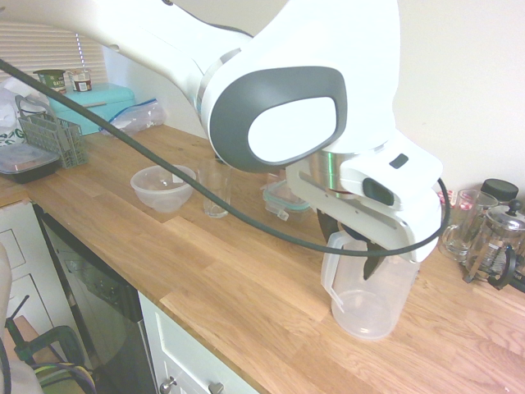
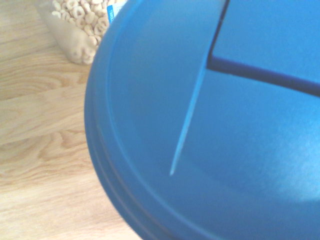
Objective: Pour me some water
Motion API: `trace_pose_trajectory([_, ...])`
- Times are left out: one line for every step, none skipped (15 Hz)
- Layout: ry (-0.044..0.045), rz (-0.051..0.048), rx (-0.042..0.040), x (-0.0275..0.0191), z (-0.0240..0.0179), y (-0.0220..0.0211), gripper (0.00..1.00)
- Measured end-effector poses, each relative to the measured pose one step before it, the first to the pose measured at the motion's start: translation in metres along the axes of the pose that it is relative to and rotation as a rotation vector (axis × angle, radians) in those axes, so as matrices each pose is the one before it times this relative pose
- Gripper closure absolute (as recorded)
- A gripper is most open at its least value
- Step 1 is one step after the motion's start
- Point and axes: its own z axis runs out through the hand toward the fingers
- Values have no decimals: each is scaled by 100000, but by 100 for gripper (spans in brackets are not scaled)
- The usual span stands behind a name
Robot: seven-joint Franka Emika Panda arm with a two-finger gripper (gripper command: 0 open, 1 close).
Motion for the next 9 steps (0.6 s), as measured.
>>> trace_pose_trajectory([-70, -18, -55, -2, 38, -3, 100])
trace_pose_trajectory([-82, -31, -62, 0, 43, 2, 100])
trace_pose_trajectory([-81, -24, -60, -1, 44, 1, 100])
trace_pose_trajectory([-78, -37, -51, -4, 40, -7, 100])
trace_pose_trajectory([-100, -75, -61, -15, 50, -27, 100])
trace_pose_trajectory([-21, -116, -21, -22, 13, -44, 100])
trace_pose_trajectory([-4, -55, -9, -10, 4, -21, 100])
trace_pose_trajectory([-3, -75, 1, -1, 0, -1, 100])
trace_pose_trajectory([-11, -98, 0, -1, 4, 1, 100])
